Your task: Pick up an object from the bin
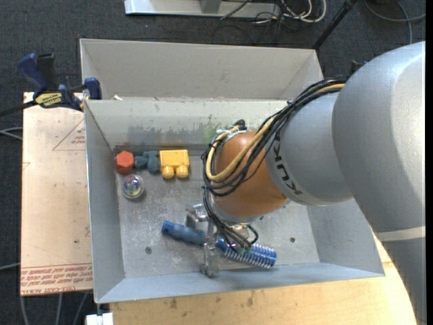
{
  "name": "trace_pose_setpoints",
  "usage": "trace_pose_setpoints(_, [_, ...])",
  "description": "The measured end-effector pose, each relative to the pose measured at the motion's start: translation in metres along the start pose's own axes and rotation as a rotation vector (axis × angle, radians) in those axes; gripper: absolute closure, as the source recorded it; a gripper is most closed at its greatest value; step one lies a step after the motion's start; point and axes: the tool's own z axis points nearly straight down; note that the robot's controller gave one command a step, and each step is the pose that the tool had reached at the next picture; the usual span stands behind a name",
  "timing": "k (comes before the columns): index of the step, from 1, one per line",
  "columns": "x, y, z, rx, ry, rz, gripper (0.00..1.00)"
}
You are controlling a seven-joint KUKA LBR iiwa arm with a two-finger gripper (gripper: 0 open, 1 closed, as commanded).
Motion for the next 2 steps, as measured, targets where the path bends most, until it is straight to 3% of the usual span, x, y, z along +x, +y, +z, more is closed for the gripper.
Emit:
trace_pose_setpoints(1, [-0.001, 0.000, -0.004, -0.001, -0.004, 0.001, 1.00])
trace_pose_setpoints(2, [-0.017, 0.014, -0.157, 0.000, -0.014, -0.069, 1.00])
